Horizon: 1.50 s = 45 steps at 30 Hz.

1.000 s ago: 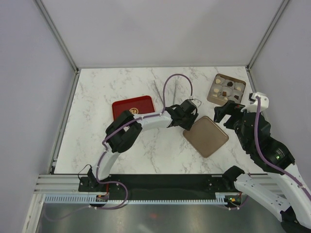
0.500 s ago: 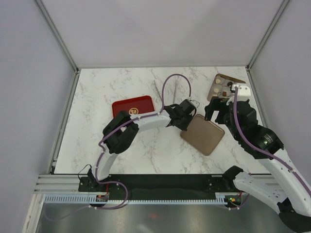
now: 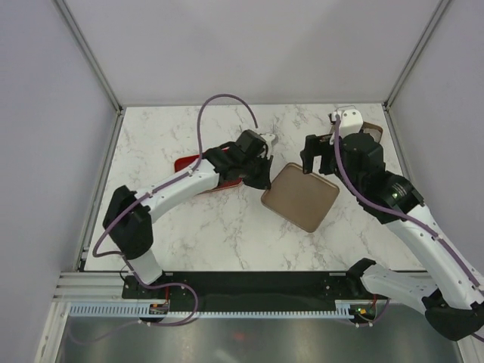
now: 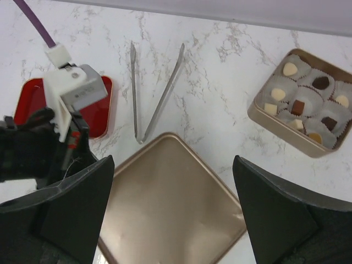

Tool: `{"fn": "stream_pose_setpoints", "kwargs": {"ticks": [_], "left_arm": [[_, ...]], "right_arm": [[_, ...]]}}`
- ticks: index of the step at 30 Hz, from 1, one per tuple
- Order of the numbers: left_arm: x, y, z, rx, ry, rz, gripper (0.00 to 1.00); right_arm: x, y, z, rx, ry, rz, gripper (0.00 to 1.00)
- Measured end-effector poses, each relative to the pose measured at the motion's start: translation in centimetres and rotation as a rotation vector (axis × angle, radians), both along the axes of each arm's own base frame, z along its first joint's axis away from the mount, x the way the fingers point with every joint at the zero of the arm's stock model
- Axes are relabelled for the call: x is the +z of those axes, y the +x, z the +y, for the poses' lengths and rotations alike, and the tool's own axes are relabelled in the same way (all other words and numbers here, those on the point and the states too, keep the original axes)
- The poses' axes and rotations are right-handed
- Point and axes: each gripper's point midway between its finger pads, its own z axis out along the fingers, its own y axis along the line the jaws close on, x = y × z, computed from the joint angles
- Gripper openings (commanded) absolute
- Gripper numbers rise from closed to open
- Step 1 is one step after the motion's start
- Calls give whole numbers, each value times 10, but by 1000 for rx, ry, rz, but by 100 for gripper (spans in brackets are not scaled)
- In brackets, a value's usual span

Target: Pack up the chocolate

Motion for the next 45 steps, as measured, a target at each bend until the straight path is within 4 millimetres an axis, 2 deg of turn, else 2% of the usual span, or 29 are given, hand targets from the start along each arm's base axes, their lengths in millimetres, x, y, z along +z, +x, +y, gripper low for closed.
{"fn": "stream_pose_setpoints", "kwargs": {"ticks": [5,7,10,14,16,20,22,26,29,31,36,40,45], "left_arm": [[15,15,47,107,-25,43,2],[15,22,59,142,-11,54,2],[14,30,77,188,8,85,2],[22,43,93,234,4,96,2],[29,50,98,252,-7,92,2],[38,57,104,270,-28,94,2],[37,57,106,274,-26,99,2],[35,54,109,279,-15,115,2],[32,54,112,289,-12,125,2],[31,55,115,298,-8,132,2],[23,51,121,310,4,153,2],[19,43,126,314,20,175,2],[19,33,131,315,25,181,2]], "right_arm": [[-3,19,25,106,-73,-15,96],[-9,23,32,134,-127,-9,95],[-18,24,56,207,-227,-11,94],[-32,3,105,357,-345,-40,93],[-33,-15,127,434,-384,-73,92],[-33,-44,155,530,-464,-145,89],[-45,-54,166,559,-526,-164,88],[-88,-69,180,600,-729,-160,88],[-108,-77,188,627,-845,-170,88],[-112,-78,189,620,-907,-184,88],[-121,-62,182,541,-1062,-206,87],[-132,-50,177,503,-1158,-212,83],[-135,-39,172,455,-1243,-219,77]]}}
